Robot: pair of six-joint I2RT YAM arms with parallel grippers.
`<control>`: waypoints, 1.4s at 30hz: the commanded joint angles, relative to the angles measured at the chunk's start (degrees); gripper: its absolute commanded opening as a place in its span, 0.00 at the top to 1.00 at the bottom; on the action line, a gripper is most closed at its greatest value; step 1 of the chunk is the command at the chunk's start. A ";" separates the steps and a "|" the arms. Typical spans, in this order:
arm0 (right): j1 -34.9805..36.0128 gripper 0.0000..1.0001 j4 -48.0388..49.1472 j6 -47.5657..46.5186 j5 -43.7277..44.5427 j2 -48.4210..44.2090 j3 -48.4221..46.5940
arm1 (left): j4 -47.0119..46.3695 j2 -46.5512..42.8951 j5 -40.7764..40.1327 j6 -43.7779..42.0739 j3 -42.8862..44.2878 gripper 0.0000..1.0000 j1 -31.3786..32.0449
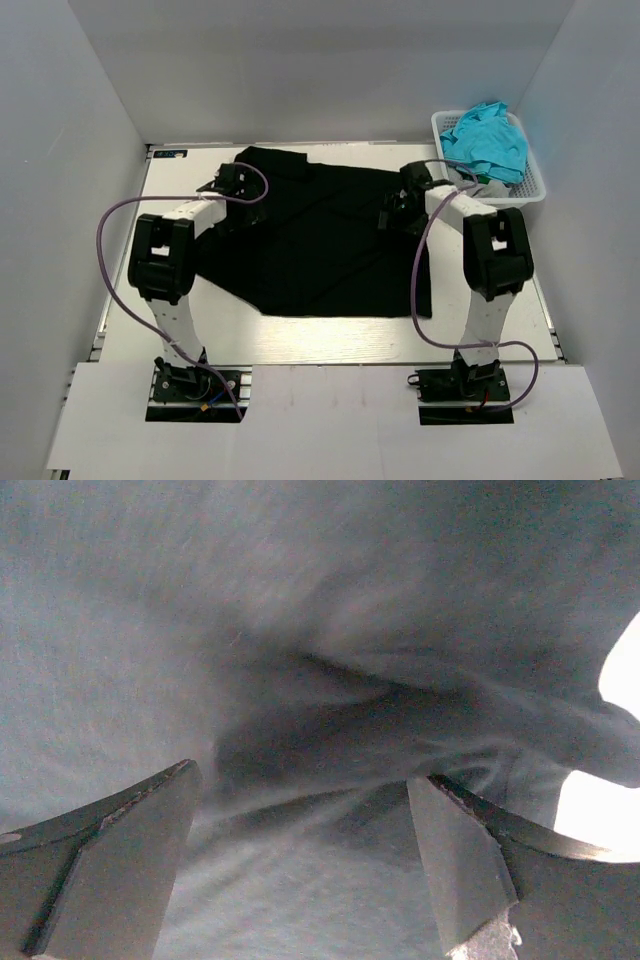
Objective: Fold and stack the t-shirts
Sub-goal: Flatten out the tshirt
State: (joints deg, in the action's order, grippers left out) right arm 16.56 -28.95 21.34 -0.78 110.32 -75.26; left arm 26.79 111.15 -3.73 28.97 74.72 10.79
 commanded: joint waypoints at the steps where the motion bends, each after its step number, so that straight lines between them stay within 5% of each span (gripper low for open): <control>1: -4.68 0.10 -1.71 -3.84 1.30 7.70 -7.42 | 4.50 -3.39 8.90 3.54 -5.54 0.01 1.34; 5: -6.27 0.10 -3.30 -9.64 -1.15 10.26 -15.95 | 0.91 -12.69 15.06 6.88 -11.86 0.01 1.87; 12: -5.14 0.10 -0.06 -15.28 -13.17 3.69 -16.50 | 2.12 -23.43 9.46 8.21 -11.71 0.01 1.87; 16: -1.71 0.10 3.72 -15.37 -20.02 -8.15 -9.74 | 4.06 -21.25 3.22 6.90 -7.40 0.01 0.64; 21: 6.36 0.10 5.49 -12.73 -25.85 -12.06 -4.45 | 2.57 -15.54 -0.65 4.60 -2.30 0.01 0.03; 28: 19.46 0.10 11.10 -11.41 -24.98 -6.18 -6.82 | -1.55 -9.74 4.07 0.74 -1.15 0.01 -2.52; 42: 22.82 0.10 8.99 -13.09 -16.18 14.74 -23.08 | -5.51 -6.83 9.70 0.74 -8.97 0.01 -5.95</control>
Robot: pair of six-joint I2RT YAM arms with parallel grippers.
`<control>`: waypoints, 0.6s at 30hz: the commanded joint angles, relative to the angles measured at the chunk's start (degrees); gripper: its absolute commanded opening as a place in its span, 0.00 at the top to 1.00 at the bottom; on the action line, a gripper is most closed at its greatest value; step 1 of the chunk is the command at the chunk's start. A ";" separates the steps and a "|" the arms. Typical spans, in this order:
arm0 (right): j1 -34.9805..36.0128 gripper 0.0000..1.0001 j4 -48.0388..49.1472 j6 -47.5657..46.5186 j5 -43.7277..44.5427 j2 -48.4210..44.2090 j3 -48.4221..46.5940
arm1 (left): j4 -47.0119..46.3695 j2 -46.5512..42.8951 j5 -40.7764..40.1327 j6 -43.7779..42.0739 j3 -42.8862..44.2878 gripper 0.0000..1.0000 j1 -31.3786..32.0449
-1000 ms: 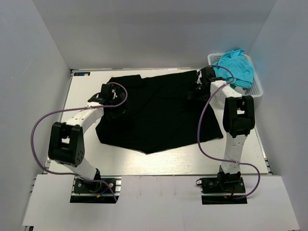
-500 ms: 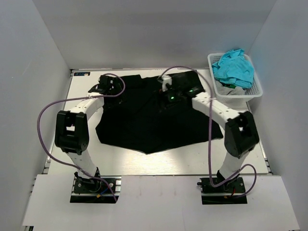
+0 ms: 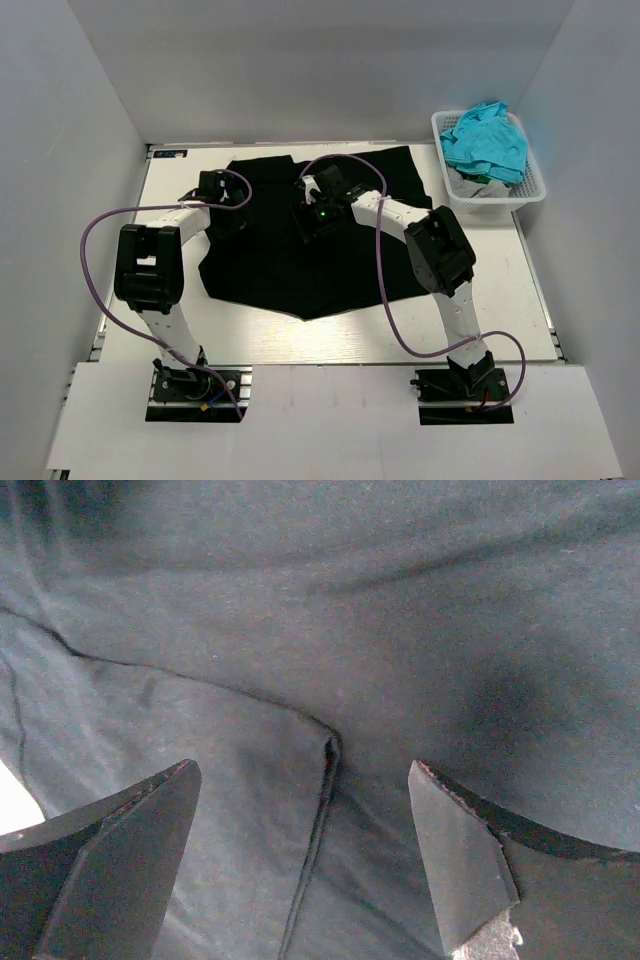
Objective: Fold and stack the t-shirts
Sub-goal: Flatten out the tshirt
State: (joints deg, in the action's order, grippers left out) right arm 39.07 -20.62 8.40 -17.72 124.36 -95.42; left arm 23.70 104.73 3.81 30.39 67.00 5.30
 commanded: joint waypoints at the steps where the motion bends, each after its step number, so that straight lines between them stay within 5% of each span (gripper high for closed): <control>1: 0.57 0.10 0.67 -0.06 -0.20 1.93 -3.11 | -2.43 0.12 2.16 -0.69 -1.26 0.01 -0.47; 7: 1.88 0.14 -1.09 0.65 -4.78 5.02 -5.57 | -2.43 0.65 3.92 -0.69 -1.26 0.01 -0.47; 14: 2.94 0.52 2.08 2.05 -6.98 3.35 -1.97 | -1.83 1.71 3.92 -0.69 -0.73 0.01 -0.99; 18: 2.94 0.96 1.20 2.06 -5.58 3.18 -1.79 | -1.30 1.71 3.92 -0.69 -0.21 0.01 -0.99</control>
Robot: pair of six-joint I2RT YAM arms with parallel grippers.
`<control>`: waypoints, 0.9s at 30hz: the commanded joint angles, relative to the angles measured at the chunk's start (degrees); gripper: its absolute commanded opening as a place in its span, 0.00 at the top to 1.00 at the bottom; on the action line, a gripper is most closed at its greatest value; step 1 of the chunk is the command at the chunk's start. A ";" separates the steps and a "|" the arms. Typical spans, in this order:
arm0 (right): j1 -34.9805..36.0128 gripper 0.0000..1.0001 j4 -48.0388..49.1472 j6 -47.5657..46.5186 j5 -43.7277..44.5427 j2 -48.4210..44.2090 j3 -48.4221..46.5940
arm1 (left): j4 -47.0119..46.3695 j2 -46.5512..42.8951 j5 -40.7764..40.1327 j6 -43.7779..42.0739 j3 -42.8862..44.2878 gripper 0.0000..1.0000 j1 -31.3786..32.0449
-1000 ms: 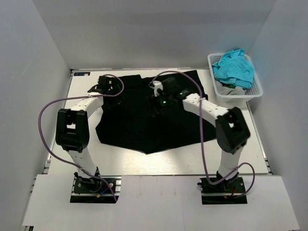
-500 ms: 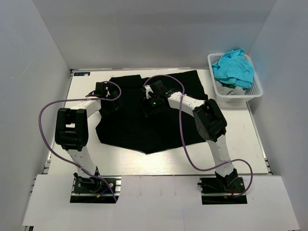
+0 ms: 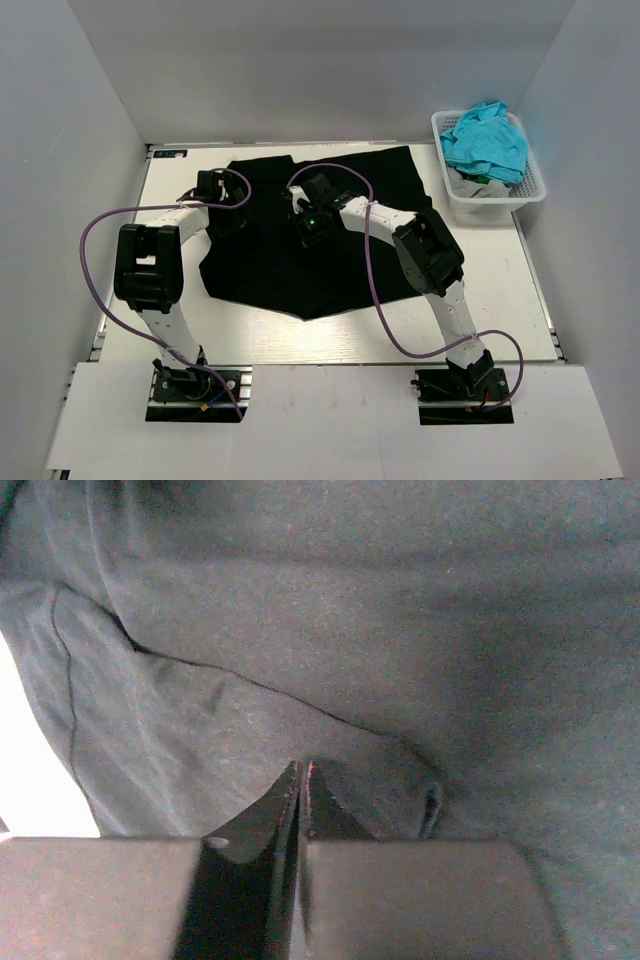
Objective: Fold and stack the t-shirts
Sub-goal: Flatten out the tshirt
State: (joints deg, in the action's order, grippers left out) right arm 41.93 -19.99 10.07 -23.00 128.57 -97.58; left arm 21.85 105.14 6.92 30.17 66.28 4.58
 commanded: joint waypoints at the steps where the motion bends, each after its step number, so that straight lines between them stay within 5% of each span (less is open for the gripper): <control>1: -0.09 1.00 0.39 0.39 0.15 -1.48 0.55 | 0.57 0.68 0.82 -0.47 0.52 0.01 -0.27; 4: 0.52 1.00 0.13 0.04 5.33 -3.24 1.69 | 0.57 0.68 0.82 -0.47 1.04 0.01 -0.27; 8: 0.61 0.65 -0.05 -1.62 9.90 -5.61 2.92 | 0.57 0.15 1.43 0.06 1.04 0.01 -0.27; 14: 0.08 0.41 1.88 -3.82 14.21 -8.60 5.29 | 0.57 0.15 1.43 0.06 1.04 0.01 -0.27; 27: 0.08 0.38 1.97 -5.41 12.29 -6.41 5.47 | 0.57 0.15 1.43 -0.47 1.04 0.01 -0.27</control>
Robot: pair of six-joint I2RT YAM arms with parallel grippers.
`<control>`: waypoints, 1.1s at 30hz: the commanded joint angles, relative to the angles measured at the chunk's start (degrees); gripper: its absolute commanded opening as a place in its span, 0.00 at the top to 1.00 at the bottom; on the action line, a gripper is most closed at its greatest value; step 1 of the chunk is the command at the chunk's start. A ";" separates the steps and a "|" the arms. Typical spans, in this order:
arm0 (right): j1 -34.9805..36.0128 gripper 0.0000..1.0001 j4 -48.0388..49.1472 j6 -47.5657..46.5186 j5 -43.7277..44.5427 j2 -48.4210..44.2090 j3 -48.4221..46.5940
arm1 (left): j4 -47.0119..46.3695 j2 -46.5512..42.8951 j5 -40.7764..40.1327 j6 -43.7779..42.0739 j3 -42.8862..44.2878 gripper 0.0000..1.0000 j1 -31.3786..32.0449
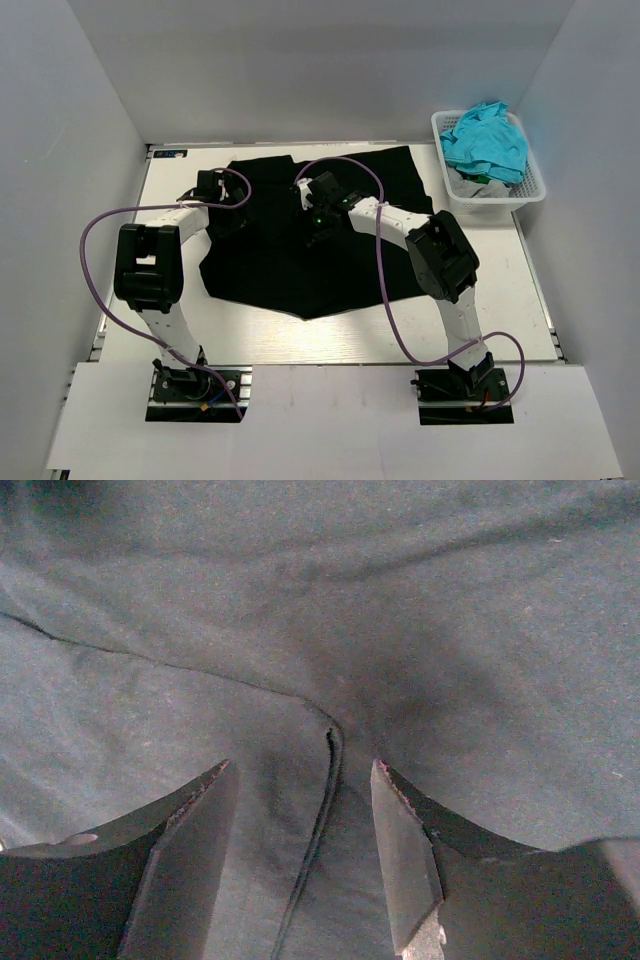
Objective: Fold and stack the t-shirts
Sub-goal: Flatten out the tshirt
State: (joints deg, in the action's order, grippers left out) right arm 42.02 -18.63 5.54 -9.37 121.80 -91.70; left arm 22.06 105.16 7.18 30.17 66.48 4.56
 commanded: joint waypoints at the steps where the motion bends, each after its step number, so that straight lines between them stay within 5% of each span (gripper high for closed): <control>1: -0.10 0.38 0.88 -0.88 -1.70 0.28 -0.41 | 0.35 0.13 1.17 -0.47 0.85 0.01 -0.25; 11: 0.17 0.38 0.97 0.26 -7.51 2.21 -0.41 | 0.35 0.66 1.70 -0.47 0.85 0.01 -0.25; 15: 0.17 0.45 1.32 0.70 -11.45 2.39 -0.23 | 0.35 0.66 1.70 -0.47 0.85 0.01 -0.25; 23: 0.34 0.78 3.42 2.45 -14.01 0.55 1.70 | 0.35 0.66 1.70 -0.47 0.85 0.01 -0.25; 29: 0.08 1.00 1.85 3.16 -7.35 1.60 0.82 | 0.35 0.66 1.70 -0.47 0.85 0.01 -0.25; 33: 0.26 1.00 0.88 2.81 -0.13 1.78 0.21 | 0.35 0.66 2.31 -0.47 0.85 0.01 -0.25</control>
State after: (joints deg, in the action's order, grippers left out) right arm 42.11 -17.15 8.43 -15.14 123.85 -90.56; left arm 22.02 105.23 7.77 29.98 66.48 4.45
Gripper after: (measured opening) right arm 0.006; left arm 0.987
